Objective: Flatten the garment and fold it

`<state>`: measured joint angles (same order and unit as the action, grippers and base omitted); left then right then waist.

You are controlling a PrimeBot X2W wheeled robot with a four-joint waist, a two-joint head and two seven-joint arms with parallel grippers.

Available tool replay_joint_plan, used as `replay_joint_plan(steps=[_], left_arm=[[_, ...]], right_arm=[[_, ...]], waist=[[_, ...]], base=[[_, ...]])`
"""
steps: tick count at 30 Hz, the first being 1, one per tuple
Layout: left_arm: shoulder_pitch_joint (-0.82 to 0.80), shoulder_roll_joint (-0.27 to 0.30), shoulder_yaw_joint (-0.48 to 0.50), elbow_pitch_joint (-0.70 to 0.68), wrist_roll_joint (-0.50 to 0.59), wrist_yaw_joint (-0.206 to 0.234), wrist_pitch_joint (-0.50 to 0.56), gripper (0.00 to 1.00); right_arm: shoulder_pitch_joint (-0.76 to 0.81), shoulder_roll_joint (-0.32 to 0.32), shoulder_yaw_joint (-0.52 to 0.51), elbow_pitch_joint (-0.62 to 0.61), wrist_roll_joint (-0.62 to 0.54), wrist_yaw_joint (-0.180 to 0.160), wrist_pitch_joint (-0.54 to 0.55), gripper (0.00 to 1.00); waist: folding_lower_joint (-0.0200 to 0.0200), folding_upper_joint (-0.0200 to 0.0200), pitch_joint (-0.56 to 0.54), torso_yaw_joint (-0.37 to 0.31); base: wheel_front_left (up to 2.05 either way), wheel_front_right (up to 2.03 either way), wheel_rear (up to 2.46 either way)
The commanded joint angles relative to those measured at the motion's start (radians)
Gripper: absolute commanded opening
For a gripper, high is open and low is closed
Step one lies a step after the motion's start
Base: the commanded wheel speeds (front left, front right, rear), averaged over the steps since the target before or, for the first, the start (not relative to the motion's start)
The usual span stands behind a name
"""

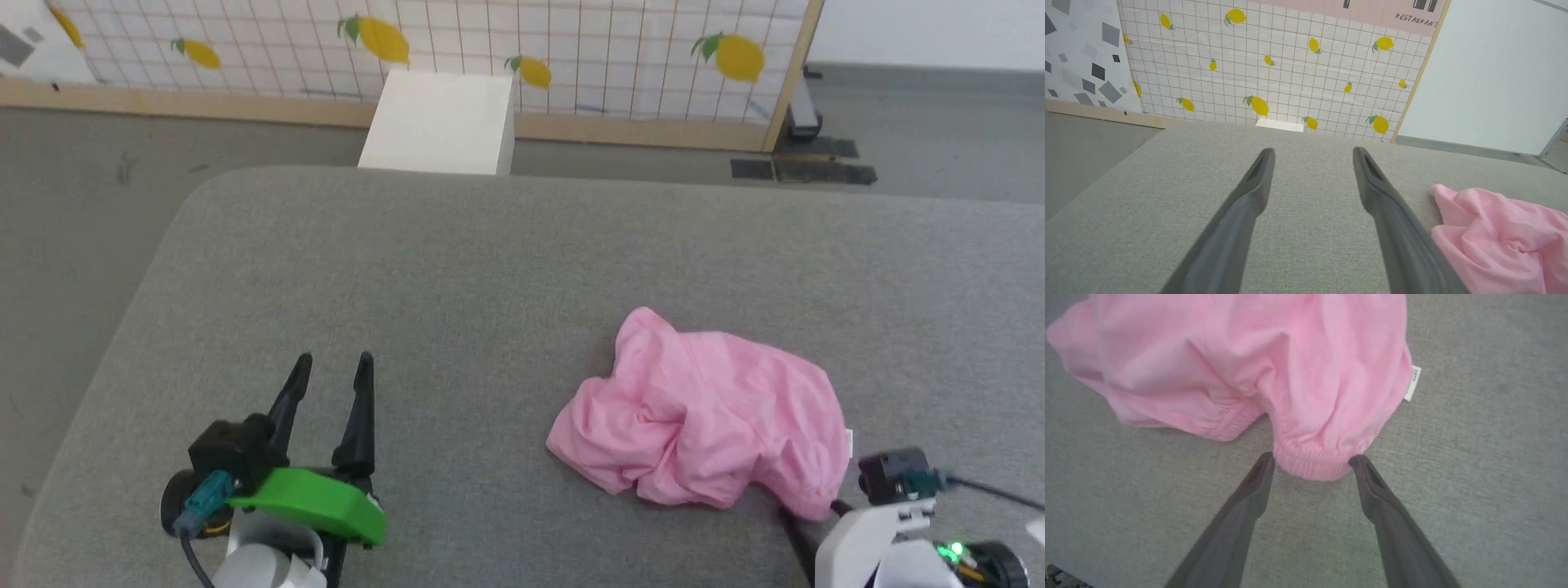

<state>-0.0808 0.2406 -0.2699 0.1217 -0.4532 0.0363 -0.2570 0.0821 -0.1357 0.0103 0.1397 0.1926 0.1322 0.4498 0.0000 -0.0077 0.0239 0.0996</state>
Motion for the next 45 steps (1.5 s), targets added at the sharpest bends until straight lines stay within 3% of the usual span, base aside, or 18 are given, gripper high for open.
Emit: replay_joint_plan(steps=[1, 8, 9, 10, 11, 24, 34, 35, 36, 37, 38, 39, 45], left_arm=[[-0.03, -0.009, 0.001, 0.0, 0.016, -0.008, -0.005, 1.0], [-0.073, -0.039, 0.009, 0.007, 0.033, -0.029, -0.005, 1.0], [-0.077, -0.043, 0.011, 0.008, 0.035, -0.032, -0.005, 1.0], [-0.082, -0.048, 0.014, 0.01, 0.038, -0.035, -0.005, 1.0], [-0.085, -0.052, 0.016, 0.011, 0.041, -0.038, -0.005, 1.0], [-0.135, -0.107, 0.044, 0.01, 0.087, -0.084, -0.005, 1.0], [-0.205, -0.156, 0.049, 0.014, 0.114, -0.121, -0.005, 1.0], [-0.209, -0.16, 0.051, 0.016, 0.118, -0.124, -0.005, 1.0], [-0.209, -0.162, 0.054, 0.018, 0.119, -0.126, -0.005, 1.0], [-0.21, -0.165, 0.058, 0.019, 0.122, -0.129, -0.005, 1.0], [-0.209, -0.167, 0.061, 0.021, 0.124, -0.13, -0.005, 1.0], [-0.208, -0.169, 0.065, 0.024, 0.127, -0.132, -0.005, 1.0], [-0.184, -0.173, 0.092, 0.041, 0.147, -0.138, -0.005, 1.0]], right_arm=[[-0.045, -0.023, 0.017, 0.025, 0.014, -0.002, 0.013, 1.0], [-0.194, -0.095, 0.1, 0.158, 0.053, -0.002, 0.04, 1.0], [-0.208, -0.102, 0.105, 0.172, 0.055, -0.002, 0.037, 0.46], [-0.227, -0.11, 0.109, 0.186, 0.058, -0.002, 0.033, 0.06], [-0.24, -0.118, 0.112, 0.197, 0.06, -0.002, 0.033, 0.0], [-0.566, -0.229, 0.069, 0.19, 0.019, -0.002, 0.018, 0.0], [-0.802, -0.259, 0.195, 0.401, 0.048, -0.002, -0.051, 0.0], [-0.812, -0.253, 0.207, 0.429, 0.051, -0.002, -0.078, 0.04], [-0.816, -0.245, 0.213, 0.454, 0.058, -0.002, -0.096, 0.18], [-0.82, -0.24, 0.222, 0.484, 0.062, -0.002, -0.118, 0.43], [-0.822, -0.236, 0.227, 0.506, 0.064, -0.002, -0.139, 0.6], [-0.823, -0.23, 0.231, 0.532, 0.073, -0.002, -0.163, 1.0], [-0.785, -0.212, 0.233, 0.599, 0.128, -0.002, -0.341, 1.0]], waist=[[0.0, 0.0077, 0.039, 0.02], [0.0, 0.0077, 0.096, 0.04], [0.0, 0.0077, 0.101, 0.043], [0.0, 0.0077, 0.106, 0.045], [0.0, 0.0077, 0.111, 0.047], [0.0, 0.0077, 0.188, 0.081], [0.0, 0.0077, 0.3, 0.149], [0.0, 0.0077, 0.305, 0.151], [0.0, 0.0077, 0.307, 0.152], [0.0, 0.0077, 0.308, 0.151], [0.0, 0.0077, 0.307, 0.149], [0.0, 0.0077, 0.303, 0.146], [0.0, 0.0077, 0.247, 0.109]], base=[[0.0, 0.0, 0.0], [0.0, 0.0, 0.0], [0.0, 0.0, 0.0], [0.0, 0.0, 0.0], [0.0, 0.0, 0.0], [0.0, 0.0, 0.0], [0.0, 0.0, 0.0], [0.0, 0.0, 0.0], [0.0, 0.0, 0.0], [0.0, 0.0, 0.0], [0.0, 0.0, 0.0], [0.0, 0.0, 0.0], [0.0, 0.0, 0.0]])
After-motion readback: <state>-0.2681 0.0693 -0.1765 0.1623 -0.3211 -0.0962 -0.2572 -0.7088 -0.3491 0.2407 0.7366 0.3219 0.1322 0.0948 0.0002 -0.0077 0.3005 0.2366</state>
